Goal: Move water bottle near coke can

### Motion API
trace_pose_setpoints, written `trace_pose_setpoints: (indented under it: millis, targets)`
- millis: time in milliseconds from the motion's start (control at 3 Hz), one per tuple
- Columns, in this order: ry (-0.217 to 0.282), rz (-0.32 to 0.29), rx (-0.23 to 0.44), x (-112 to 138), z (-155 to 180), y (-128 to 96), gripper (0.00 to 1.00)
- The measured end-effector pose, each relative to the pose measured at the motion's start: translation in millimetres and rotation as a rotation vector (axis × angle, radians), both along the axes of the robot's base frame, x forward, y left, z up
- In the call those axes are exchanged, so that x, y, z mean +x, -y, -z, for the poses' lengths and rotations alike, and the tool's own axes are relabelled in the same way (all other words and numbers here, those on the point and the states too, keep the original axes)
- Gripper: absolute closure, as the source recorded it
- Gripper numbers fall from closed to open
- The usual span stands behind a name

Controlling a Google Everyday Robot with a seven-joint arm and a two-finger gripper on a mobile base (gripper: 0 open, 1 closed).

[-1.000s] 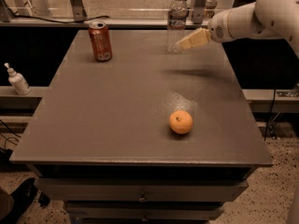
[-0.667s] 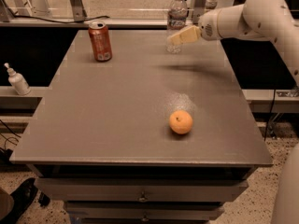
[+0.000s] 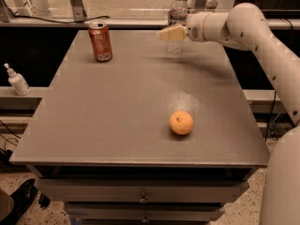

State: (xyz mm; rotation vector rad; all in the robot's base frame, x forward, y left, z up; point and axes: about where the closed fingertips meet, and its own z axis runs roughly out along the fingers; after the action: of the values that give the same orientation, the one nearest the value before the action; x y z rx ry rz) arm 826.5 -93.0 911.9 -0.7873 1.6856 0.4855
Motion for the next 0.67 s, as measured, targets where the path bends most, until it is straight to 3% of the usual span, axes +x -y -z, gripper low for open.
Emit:
trace_pose_setpoints:
  millis: [667]
  targets:
    - [0.092, 0.002, 0.051, 4.9, -10.6, -10.1, 0.64]
